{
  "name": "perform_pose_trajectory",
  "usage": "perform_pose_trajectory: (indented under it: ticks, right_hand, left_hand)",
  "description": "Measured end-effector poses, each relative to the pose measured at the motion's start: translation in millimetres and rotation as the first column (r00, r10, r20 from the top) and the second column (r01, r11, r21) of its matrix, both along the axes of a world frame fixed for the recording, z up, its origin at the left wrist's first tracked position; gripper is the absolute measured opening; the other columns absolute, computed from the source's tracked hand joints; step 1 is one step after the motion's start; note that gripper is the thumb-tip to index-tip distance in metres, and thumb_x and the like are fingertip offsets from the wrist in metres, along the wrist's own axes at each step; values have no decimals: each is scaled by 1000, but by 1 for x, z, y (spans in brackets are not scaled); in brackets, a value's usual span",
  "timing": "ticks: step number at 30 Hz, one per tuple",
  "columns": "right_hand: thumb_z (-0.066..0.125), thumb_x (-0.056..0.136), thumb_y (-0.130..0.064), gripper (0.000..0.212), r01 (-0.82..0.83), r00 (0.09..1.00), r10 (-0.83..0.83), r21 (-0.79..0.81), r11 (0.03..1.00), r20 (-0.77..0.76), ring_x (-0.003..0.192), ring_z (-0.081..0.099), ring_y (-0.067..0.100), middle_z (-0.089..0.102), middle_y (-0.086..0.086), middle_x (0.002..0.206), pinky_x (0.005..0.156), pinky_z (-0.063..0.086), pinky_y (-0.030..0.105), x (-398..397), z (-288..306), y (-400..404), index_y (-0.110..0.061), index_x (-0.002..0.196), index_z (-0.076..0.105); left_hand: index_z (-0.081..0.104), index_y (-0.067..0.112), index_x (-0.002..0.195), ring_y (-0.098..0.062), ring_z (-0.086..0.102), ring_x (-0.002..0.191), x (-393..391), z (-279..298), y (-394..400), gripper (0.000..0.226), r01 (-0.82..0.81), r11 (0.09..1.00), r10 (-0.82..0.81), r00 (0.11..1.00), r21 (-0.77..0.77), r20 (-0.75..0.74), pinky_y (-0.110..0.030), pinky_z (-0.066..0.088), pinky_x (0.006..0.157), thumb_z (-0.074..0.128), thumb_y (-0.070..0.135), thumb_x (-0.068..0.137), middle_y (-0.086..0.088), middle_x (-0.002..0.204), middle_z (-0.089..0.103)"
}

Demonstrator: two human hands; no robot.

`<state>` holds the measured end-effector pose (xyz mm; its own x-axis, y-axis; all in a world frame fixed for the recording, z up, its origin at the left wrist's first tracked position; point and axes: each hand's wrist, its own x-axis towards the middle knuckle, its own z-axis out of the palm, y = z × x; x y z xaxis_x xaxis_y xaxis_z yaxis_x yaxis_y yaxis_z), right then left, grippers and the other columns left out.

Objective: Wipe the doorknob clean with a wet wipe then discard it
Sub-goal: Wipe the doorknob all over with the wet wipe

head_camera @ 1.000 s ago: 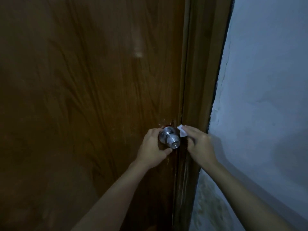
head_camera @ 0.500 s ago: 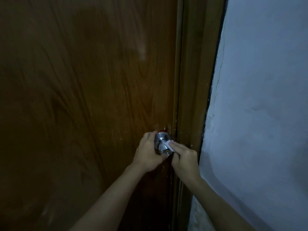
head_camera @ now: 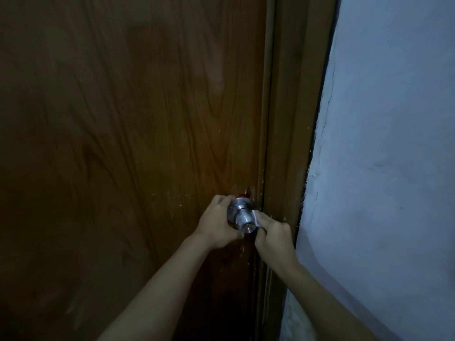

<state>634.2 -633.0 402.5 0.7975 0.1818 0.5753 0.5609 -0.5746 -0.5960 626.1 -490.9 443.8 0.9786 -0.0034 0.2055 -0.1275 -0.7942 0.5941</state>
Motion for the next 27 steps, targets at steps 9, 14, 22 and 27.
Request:
perform_pose_trajectory:
  ticks: [9, 14, 22, 27]
  right_hand:
    - [49, 84, 5, 32, 45, 999, -45, 87, 995, 1, 96, 66, 21, 70, 14, 107, 72, 41, -3, -4, -1, 2, -2, 110, 64]
    - [47, 82, 12, 38, -44, 996, 44, 0, 999, 78, 120, 54, 27, 58, 20, 125, 102, 37, 23, -1, 1, 13, 4, 118, 56]
    - [44, 87, 9, 41, -20, 997, 26, 87, 996, -73, 85, 61, 5, 67, 13, 110, 65, 40, -5, 3, -12, 5, -3, 126, 52]
    - [49, 81, 15, 47, -23, 997, 22, 19, 1000, 73, 118, 54, 24, 56, 20, 129, 100, 33, 16, 2, -17, 10, 3, 127, 48]
  left_hand:
    - [31, 11, 139, -21, 40, 125, -2, 4, 2, 91, 11, 1000, -10, 999, 14, -34, -25, 36, 100, 80, 11, 63, -2, 136, 35]
    - [30, 13, 139, -20, 39, 127, -1, 3, 2, 90, 8, 1000, -7, 1000, 25, -27, -24, 36, 100, 79, 9, 64, -2, 137, 34]
    - [30, 14, 139, -19, 39, 125, -1, 0, 4, 90, 14, 1000, -14, 1000, -2, -16, -20, 33, 96, 79, 9, 64, 0, 136, 35]
    - [30, 13, 140, -18, 38, 126, -1, -3, 5, 90, 32, 999, -32, 999, -28, -5, -19, 33, 96, 78, 7, 64, 0, 137, 34]
